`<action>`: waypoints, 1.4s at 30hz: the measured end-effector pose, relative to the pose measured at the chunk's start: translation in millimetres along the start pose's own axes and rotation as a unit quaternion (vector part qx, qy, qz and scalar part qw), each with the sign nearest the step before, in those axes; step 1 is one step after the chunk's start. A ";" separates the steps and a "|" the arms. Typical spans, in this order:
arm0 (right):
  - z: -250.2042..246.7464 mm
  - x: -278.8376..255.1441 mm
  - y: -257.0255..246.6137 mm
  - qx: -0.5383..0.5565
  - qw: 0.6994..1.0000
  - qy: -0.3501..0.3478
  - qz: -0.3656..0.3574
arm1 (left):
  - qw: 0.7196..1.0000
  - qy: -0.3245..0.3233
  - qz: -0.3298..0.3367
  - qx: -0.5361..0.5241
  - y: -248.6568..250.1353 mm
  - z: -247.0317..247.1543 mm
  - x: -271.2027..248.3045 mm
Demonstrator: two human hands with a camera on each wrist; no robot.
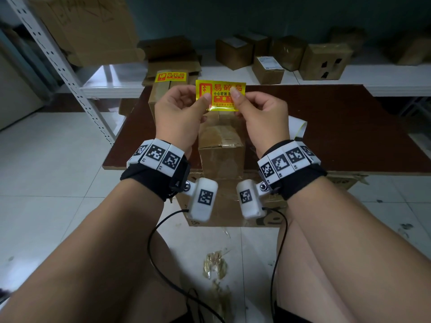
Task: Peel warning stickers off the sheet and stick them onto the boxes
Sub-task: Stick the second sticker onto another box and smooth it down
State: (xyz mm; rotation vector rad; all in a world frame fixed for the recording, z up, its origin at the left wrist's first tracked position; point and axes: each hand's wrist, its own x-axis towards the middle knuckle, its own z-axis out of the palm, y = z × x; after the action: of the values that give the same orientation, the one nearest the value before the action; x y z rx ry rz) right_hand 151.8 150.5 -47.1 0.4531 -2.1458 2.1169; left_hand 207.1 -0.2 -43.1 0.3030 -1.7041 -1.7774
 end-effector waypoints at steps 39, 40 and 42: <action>0.3 67.0 18.3 -0.026 0.984 -0.029 0.176 | 0.980 0.048 -0.134 0.135 -17.3 -11.4 62.3; 0.9 67.1 19.6 -0.026 0.983 -0.032 0.180 | 0.978 0.052 -0.136 0.150 -18.4 -11.2 63.4; 2.2 68.5 23.5 -0.026 0.981 -0.034 0.188 | 0.972 0.057 -0.135 0.184 -21.1 -11.2 66.9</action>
State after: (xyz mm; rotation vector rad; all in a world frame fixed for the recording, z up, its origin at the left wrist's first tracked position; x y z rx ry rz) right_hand 80.5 138.3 -51.2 0.1200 -2.4862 2.2447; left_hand 156.4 -49.7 -47.0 0.8170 -1.9759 -1.5784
